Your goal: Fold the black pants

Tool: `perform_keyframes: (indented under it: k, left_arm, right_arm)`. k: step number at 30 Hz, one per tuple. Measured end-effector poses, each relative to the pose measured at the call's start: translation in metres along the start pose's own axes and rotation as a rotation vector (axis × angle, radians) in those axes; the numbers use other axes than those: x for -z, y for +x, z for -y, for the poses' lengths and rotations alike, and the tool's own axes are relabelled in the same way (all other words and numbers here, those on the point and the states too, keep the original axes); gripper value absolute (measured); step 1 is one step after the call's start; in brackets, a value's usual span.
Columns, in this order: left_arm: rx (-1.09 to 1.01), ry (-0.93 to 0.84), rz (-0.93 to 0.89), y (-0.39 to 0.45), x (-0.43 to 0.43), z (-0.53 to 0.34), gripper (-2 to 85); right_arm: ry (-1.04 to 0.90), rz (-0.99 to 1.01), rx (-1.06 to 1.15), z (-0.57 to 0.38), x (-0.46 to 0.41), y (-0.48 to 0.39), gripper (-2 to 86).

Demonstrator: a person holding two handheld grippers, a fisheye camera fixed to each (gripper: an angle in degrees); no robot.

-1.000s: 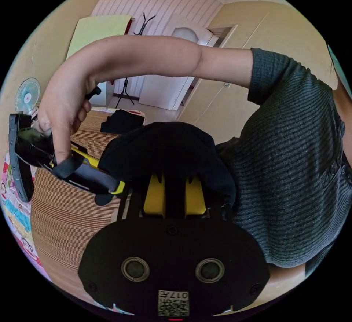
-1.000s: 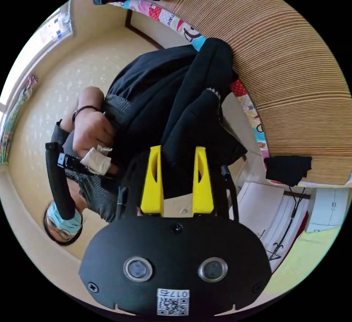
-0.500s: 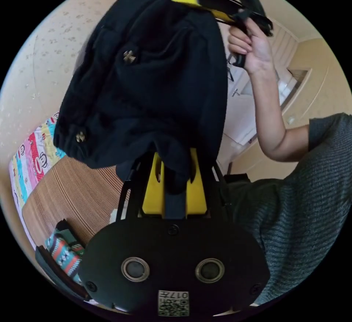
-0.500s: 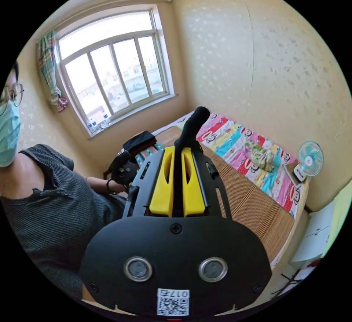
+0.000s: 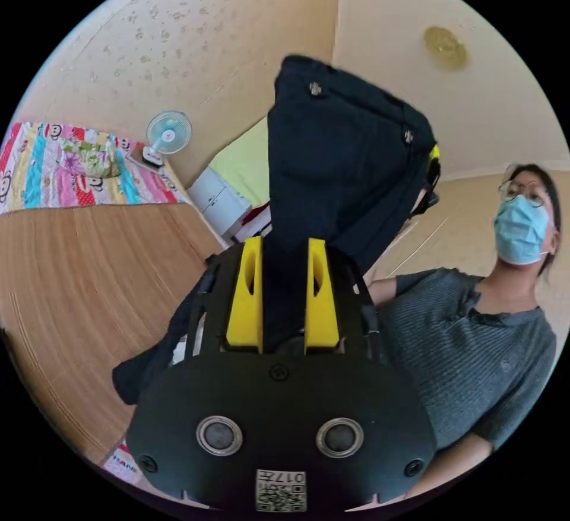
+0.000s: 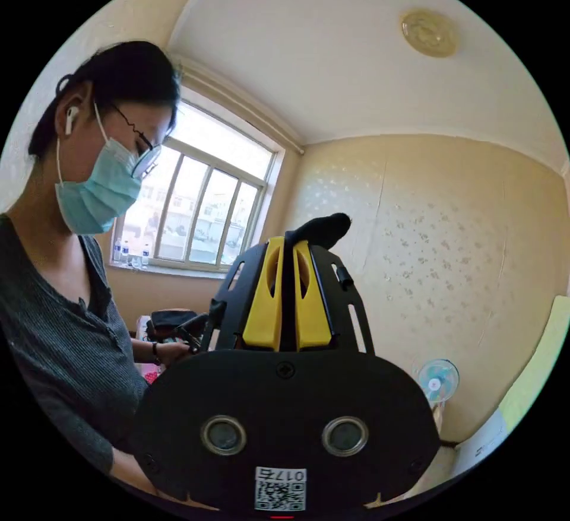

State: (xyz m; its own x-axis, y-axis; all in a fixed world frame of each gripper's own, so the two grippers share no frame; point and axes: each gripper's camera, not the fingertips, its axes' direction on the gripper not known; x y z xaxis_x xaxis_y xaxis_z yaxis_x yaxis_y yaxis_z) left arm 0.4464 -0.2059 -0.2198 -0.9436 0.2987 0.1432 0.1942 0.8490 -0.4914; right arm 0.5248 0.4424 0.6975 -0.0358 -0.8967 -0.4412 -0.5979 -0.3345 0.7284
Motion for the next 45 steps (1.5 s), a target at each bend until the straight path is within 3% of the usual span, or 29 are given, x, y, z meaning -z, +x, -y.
perform_keyframes:
  k: [4,7,11,14,15,17,19,21,23,26,29,33,37,41,45]
  left_arm:
    - [-0.001,0.035,-0.028,0.015,0.009,0.041,16.4]
    - [0.017,-0.072,-0.097,0.015,-0.024,0.079,23.1]
    - [0.146,-0.233,-0.561,0.009,-0.119,0.104,24.4]
    - [0.165,-0.211,-0.915,0.039,-0.166,0.104,15.5]
    - [0.180,-0.145,-0.934,0.041,-0.164,0.106,11.6]
    - [0.160,-0.046,-0.832,0.042,-0.142,0.115,8.4]
    - [0.082,0.017,-0.599,0.051,-0.106,0.131,7.7]
    - [-0.088,0.036,-0.213,0.087,-0.063,0.151,7.2]
    - [-0.148,-0.036,-0.020,0.115,-0.063,0.165,6.9]
    - [-0.164,-0.153,-0.001,0.146,-0.100,0.181,6.8]
    - [-0.163,-0.272,-0.014,0.177,-0.144,0.195,7.3]
    - [-0.203,-0.343,-0.081,0.237,-0.187,0.225,7.8]
    - [-0.225,-0.253,-0.179,0.287,-0.184,0.269,8.2]
    - [-0.231,-0.031,-0.199,0.332,-0.111,0.303,7.6]
    - [-0.191,0.141,0.039,0.360,-0.006,0.305,6.8]
  right_arm:
    - [0.164,0.303,-0.036,-0.014,0.026,0.026,1.6]
    - [0.286,0.489,-0.091,-0.033,0.036,0.048,1.6]
    - [0.390,0.701,-0.150,-0.061,0.042,0.082,1.7]
    - [0.342,0.647,-0.255,-0.083,0.057,0.108,1.8]
    - [0.301,0.609,-0.298,-0.095,0.066,0.120,1.8]
    - [0.226,0.584,-0.357,-0.117,0.084,0.139,1.9]
    - [0.110,0.513,-0.464,-0.144,0.101,0.156,2.1]
    - [-0.162,0.277,-0.750,-0.194,0.110,0.175,2.3]
    - [-0.353,0.127,-0.890,-0.237,0.107,0.179,2.3]
    - [-0.388,-0.009,-1.094,-0.305,0.111,0.182,2.2]
    - [-0.170,-0.081,-1.193,-0.337,0.146,0.202,2.1]
    - [-0.140,-0.187,-1.003,-0.264,0.162,0.267,2.0]
    - [-0.042,-0.188,-0.730,-0.153,0.132,0.314,2.0]
    - [0.062,0.005,-0.446,-0.036,0.040,0.353,2.3]
    - [-0.011,0.243,-0.372,0.019,-0.122,0.376,2.7]
